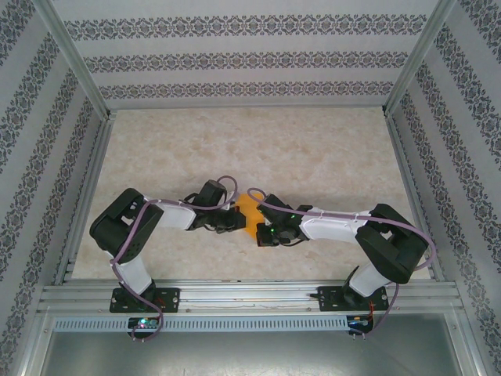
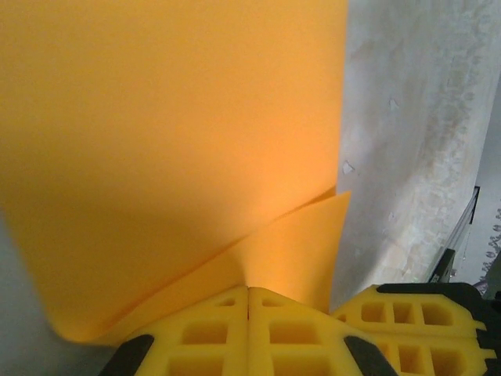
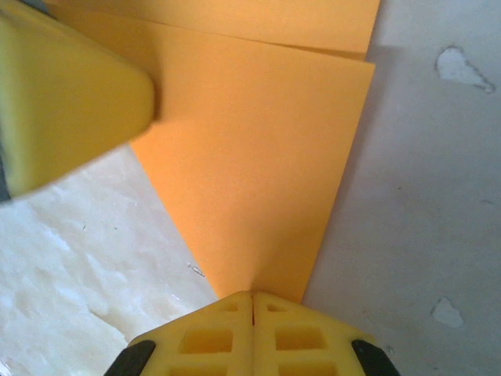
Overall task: Fold a paper plane with a square sheet of paper (fold left side to right side)
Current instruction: Third fold the triangle at the center of the table.
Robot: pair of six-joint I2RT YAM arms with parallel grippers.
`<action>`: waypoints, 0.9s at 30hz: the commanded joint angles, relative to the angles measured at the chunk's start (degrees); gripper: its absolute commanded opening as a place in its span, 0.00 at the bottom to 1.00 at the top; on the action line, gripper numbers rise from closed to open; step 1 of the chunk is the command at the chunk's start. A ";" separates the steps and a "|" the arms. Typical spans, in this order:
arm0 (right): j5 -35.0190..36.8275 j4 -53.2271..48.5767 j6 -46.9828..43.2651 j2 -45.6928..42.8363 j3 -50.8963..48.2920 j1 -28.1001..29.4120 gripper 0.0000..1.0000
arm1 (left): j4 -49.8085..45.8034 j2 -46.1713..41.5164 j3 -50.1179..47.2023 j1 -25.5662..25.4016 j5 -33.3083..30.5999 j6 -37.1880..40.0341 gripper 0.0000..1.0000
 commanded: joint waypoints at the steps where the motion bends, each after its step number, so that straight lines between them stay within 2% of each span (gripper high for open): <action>1: 7.20 -11.37 -0.68 2.87 -2.47 0.16 0.00 | -6.86 1.57 0.02 4.33 -7.25 4.91 0.00; 13: 7.11 -11.29 -0.43 2.45 -2.56 0.20 0.00 | -8.25 -0.12 0.54 10.32 -7.37 9.09 0.00; 20: 6.85 -9.66 0.36 1.92 -2.90 0.20 0.00 | -11.64 -8.35 0.80 10.32 -6.18 11.03 0.01; 23: 6.67 -9.08 0.57 1.80 -3.00 0.19 0.00 | -10.91 -11.95 -0.41 9.81 -3.10 10.77 0.01; 27: 6.72 -9.09 0.66 1.85 -3.00 0.19 0.00 | -8.24 -13.34 -1.49 6.51 1.48 9.31 0.01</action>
